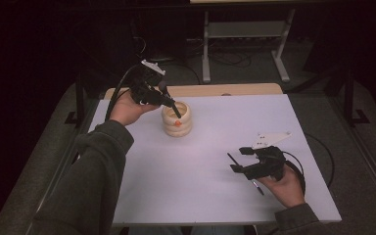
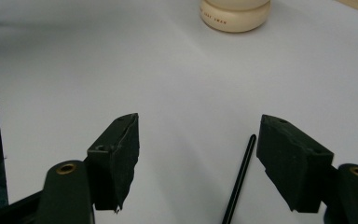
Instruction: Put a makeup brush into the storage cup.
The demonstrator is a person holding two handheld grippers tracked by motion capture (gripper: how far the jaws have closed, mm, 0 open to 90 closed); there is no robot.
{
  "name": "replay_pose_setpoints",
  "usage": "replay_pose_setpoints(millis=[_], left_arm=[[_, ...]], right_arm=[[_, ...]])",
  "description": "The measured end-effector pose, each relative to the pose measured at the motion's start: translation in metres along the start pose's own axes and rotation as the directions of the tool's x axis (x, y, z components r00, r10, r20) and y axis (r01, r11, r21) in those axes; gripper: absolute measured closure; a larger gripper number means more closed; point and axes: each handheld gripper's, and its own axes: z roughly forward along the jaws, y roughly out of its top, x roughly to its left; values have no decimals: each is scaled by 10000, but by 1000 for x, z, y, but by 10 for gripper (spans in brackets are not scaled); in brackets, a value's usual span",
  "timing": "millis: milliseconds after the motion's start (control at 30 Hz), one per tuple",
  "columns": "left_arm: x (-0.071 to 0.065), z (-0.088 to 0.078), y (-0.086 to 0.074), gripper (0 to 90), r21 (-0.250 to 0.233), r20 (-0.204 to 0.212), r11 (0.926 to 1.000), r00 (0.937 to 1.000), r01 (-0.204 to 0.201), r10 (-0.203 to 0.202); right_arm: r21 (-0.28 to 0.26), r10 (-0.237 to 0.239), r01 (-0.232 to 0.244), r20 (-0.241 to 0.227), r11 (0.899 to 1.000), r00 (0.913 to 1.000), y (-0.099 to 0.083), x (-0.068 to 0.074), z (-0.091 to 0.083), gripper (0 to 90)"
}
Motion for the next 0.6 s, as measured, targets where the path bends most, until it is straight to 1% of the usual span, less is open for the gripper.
replay_pose_setpoints(millis=[100,167,233,333,367,400,433,467,500,533,600], left_arm=[[5,-2,4,775,57,-130,10000,9999,-9,10],[8,-2,6,774,-11,-208,9999,9997,133,-133],[12,-2,8,775,105,-274,9999,9996,91,-88],[16,1,9,774,136,-365,9995,9990,272,-267],[16,4,9,774,11,-399,9989,9981,466,-465],[19,3,10,774,215,-460,9993,9985,314,-304],[20,5,10,774,147,-486,9989,9979,434,-427],[21,6,9,774,207,-529,9990,9979,398,-387],[22,8,9,774,163,-555,9986,9973,496,-486],[24,9,9,774,257,-586,9985,9972,490,-475],[26,11,8,774,241,-625,9983,9967,539,-523]], right_arm=[[-18,80,-81,-14,10000,10000,0,-1,0,285],[-20,80,-80,-4,10000,10000,0,-2,-1,284],[-42,42,-42,18,10000,10000,-1,-2,-1,284],[-89,57,-57,26,9999,10000,-1,-2,-2,284],[-96,92,-92,20,9999,10000,-1,-3,-2,283],[-87,104,-104,27,9999,9999,-1,-3,-2,283],[-75,106,-106,28,9999,9999,-1,-3,-2,283],[-58,129,-129,25,9999,9999,-1,-3,-2,283],[-61,80,-80,36,9999,10000,-1,-3,-2,283],[-48,96,-96,42,9999,9999,-1,-3,-3,283],[-77,121,-121,48,9999,9999,-1,-3,-4,283]])
